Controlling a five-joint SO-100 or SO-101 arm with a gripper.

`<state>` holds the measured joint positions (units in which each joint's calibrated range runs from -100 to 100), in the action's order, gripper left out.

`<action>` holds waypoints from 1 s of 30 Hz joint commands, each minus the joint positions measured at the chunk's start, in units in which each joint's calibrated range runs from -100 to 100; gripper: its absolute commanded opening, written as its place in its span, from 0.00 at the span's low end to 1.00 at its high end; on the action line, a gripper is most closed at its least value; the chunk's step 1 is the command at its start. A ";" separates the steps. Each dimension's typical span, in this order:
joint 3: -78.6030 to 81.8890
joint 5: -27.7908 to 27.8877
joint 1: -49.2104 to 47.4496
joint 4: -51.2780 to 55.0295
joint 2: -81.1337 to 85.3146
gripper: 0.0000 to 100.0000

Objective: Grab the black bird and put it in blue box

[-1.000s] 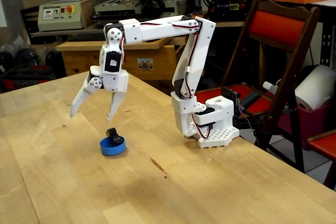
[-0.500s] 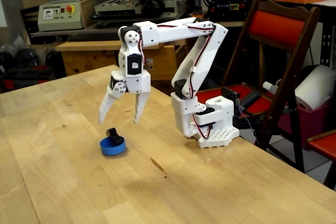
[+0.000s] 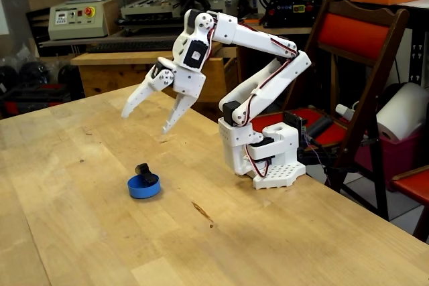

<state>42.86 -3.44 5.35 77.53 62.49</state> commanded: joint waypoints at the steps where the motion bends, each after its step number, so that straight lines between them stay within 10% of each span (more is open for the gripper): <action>1: -0.47 -0.10 -0.61 0.10 2.42 0.18; 6: -0.47 -0.15 -1.87 0.10 4.39 0.00; 30: 18.65 -5.71 -19.35 -4.96 4.56 0.04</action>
<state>57.61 -9.06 -14.14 75.93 66.70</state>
